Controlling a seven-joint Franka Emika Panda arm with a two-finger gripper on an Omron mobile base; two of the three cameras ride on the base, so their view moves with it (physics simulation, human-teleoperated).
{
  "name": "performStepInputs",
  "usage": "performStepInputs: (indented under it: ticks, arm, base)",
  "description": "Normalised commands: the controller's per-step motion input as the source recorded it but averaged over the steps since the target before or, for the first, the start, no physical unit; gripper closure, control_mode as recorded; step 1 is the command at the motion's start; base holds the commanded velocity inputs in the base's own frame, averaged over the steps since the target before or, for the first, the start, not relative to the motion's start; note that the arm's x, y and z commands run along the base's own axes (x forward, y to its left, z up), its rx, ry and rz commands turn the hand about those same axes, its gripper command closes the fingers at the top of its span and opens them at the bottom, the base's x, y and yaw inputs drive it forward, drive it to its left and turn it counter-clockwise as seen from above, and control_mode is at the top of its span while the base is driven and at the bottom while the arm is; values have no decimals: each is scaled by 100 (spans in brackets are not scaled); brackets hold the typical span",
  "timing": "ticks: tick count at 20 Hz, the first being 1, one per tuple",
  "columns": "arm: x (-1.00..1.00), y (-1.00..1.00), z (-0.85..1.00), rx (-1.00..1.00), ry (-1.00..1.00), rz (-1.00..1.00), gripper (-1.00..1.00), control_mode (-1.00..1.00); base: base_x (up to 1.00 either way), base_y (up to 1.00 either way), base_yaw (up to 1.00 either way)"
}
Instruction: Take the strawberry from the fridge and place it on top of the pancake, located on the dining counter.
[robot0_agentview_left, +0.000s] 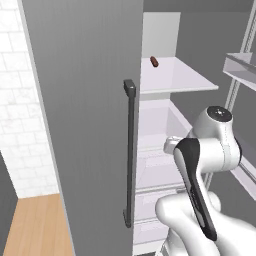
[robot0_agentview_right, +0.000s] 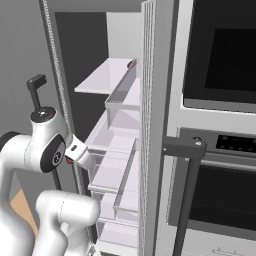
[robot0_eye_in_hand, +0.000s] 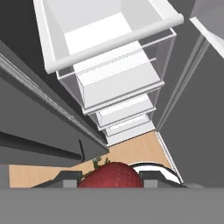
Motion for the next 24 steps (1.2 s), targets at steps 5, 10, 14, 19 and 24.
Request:
performStepInputs:
  ticks: [5, 10, 14, 19, 24]
  arm:
    - [-3, 1, 0, 0, 0, 1, 100, 100]
    - [0, 0, 0, 0, 0, 0, 100, 100]
    - [0, 0, 0, 0, 0, 0, 100, 100]
    - [0, 0, 0, 0, 0, 0, 100, 100]
    - [0, 0, 0, 0, 0, 0, 100, 100]
  base:
    - [-3, 0, 1]
    - [-58, 23, 3]
    - [-90, 11, -12]
    - [-100, 32, -23]
    - [-100, 8, -28]
